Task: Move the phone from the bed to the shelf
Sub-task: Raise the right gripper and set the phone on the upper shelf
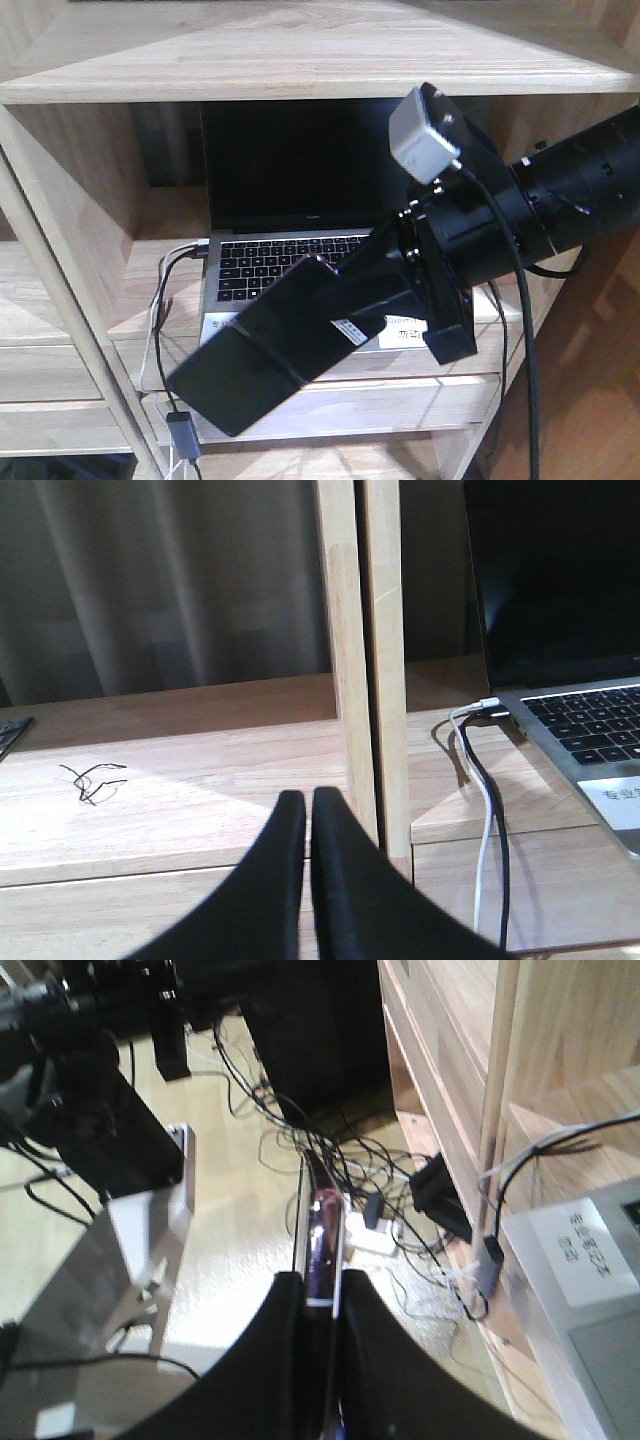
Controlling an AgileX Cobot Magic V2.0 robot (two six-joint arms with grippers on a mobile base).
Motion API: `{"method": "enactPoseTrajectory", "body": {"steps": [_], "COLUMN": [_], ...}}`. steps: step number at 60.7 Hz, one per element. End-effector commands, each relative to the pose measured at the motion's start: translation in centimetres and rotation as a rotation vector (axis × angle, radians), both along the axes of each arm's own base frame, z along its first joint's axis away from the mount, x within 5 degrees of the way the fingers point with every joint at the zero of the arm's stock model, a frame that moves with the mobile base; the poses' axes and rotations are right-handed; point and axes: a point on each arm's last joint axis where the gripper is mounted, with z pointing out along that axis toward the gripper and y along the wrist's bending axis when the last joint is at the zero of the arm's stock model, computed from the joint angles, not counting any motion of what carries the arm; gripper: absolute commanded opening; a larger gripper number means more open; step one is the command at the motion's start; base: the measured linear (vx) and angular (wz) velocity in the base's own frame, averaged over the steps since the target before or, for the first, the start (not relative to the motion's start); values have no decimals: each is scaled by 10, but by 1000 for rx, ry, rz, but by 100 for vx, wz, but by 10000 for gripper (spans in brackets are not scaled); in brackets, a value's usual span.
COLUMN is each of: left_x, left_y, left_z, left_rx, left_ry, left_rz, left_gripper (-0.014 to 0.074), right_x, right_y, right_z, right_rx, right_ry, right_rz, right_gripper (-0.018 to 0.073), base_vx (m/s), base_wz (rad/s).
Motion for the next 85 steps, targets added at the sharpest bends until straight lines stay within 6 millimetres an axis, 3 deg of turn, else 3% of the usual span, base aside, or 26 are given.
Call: {"method": "enactPoseTrajectory", "body": {"steps": [1, 28, 45, 55, 68, 85], "left_x": [-1, -1, -1, -1, -1, -1], "left_y": [0, 0, 0, 0, 0, 0], "left_z": [15, 15, 15, 15, 15, 15], "left_rx": [-10, -10, -10, -10, -10, -10], "left_ry": [-109, -109, -109, -109, -109, -109], "left_rz": [-4, -4, -4, -4, -4, -4], "left_gripper": [1, 1, 1, 1, 1, 1], "right_x": [-15, -26, -13, 5, 42, 109], "right_y": [2, -5, -13, -16, -2, 24], "right_z": [33, 124, 167, 180, 187, 166], "right_rx": [144, 287, 429, 498, 564, 616], "right_ry": [-9, -274, -460, -523, -515, -422], "right_rz": [45, -62, -314, -442, -447, -452], "right_gripper": [-2, -2, -2, -2, -2, -2], "base_vx": [0, 0, 0, 0, 0, 0], "base_wz": [0, 0, 0, 0, 0, 0]}}
